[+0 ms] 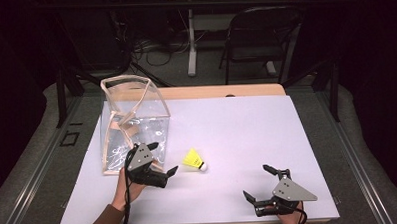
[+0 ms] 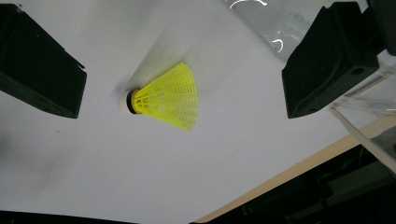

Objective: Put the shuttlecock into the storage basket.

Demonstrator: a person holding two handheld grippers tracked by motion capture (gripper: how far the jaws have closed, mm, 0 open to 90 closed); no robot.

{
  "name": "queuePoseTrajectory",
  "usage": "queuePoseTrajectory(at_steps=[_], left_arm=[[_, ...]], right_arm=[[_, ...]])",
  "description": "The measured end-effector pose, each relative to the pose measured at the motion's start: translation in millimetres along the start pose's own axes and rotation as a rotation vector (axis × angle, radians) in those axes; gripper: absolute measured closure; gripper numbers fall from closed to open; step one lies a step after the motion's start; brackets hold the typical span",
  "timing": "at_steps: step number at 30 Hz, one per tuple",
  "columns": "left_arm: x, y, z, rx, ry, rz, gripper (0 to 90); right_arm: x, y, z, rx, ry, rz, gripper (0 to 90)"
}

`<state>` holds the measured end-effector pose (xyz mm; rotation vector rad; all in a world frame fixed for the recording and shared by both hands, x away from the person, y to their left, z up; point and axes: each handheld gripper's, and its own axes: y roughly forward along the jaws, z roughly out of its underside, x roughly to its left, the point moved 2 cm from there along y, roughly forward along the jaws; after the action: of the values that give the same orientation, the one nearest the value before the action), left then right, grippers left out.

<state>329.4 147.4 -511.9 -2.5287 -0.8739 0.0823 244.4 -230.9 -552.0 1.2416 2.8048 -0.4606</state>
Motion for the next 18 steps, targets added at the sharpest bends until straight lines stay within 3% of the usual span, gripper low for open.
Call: queuePoseTrajectory(at_steps=[18], left_arm=[[-0.6,20.5,-5.6,0.058,0.0,0.051,0.4]], right_arm=[[-0.4,0.4,0.7,0.005,0.003,-0.001,0.0]])
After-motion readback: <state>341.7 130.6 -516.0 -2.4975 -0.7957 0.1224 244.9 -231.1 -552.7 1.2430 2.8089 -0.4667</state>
